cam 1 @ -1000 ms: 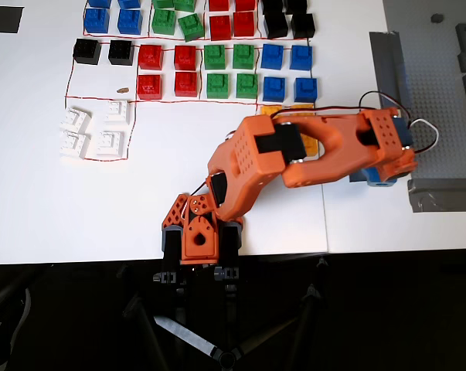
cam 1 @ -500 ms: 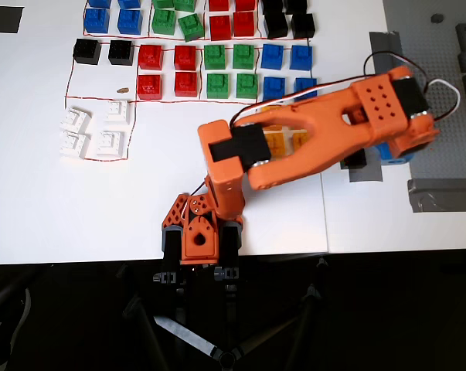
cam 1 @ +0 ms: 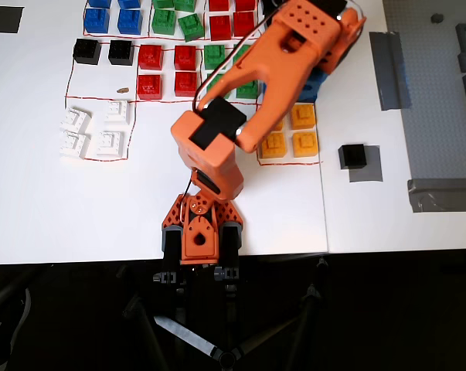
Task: Grab the block and put it in the grey marker
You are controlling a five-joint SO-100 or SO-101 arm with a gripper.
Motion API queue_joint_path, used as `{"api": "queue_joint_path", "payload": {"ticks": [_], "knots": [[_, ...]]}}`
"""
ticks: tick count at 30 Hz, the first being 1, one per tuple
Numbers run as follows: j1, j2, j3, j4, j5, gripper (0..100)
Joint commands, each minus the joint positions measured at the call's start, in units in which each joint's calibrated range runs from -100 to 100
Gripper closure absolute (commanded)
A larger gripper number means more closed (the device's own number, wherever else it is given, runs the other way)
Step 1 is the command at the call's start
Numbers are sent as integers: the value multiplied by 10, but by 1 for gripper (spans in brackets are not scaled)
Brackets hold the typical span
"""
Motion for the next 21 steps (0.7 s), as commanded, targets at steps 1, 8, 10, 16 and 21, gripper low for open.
{"api": "queue_joint_path", "payload": {"ticks": [1,8,10,16,21], "knots": [[-87,-52,-61,22,-52,98],[-231,-42,-44,21,-159,100],[-269,-39,-41,21,-182,100],[-362,-23,-57,21,-223,100],[-414,-25,-72,26,-237,100]]}}
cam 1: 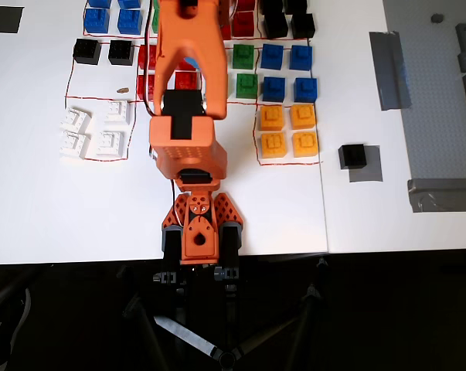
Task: Grab the block and put it in the grey marker
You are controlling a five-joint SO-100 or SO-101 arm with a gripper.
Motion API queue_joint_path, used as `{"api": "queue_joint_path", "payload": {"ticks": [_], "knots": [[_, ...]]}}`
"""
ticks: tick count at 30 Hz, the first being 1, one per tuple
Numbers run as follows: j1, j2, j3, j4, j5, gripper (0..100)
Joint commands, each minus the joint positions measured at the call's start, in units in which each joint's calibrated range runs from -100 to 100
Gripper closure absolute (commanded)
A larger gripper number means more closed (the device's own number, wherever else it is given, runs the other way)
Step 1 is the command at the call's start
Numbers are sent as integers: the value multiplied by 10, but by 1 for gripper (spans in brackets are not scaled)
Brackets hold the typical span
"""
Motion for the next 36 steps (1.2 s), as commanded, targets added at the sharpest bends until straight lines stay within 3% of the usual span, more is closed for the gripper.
{"api": "queue_joint_path", "payload": {"ticks": [1,21,36], "knots": [[-37,-27,-71,16,-19,100],[-72,26,-158,40,-36,100],[-69,15,-137,40,-37,100]]}}
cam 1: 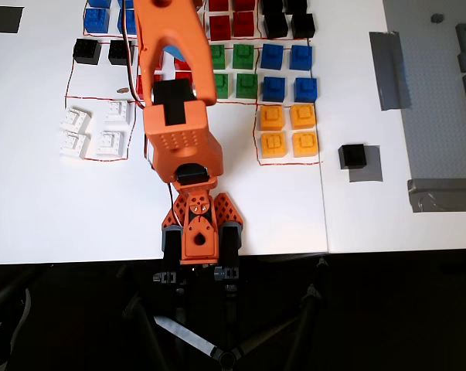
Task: Grab the block and put it in the grey marker
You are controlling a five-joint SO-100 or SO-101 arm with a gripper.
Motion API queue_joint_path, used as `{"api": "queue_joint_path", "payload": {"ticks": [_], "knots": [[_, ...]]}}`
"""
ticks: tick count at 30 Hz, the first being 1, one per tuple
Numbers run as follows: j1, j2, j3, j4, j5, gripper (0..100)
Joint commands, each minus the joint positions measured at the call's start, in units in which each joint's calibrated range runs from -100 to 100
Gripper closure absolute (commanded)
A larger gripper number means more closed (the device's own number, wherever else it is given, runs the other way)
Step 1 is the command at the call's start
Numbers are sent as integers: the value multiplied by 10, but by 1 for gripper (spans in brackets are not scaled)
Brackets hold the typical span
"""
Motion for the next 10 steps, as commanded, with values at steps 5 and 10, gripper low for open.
{"api": "queue_joint_path", "payload": {"ticks": [5,10], "knots": [[1,-39,-22,4,-7,100],[1,-39,-22,4,-7,100]]}}
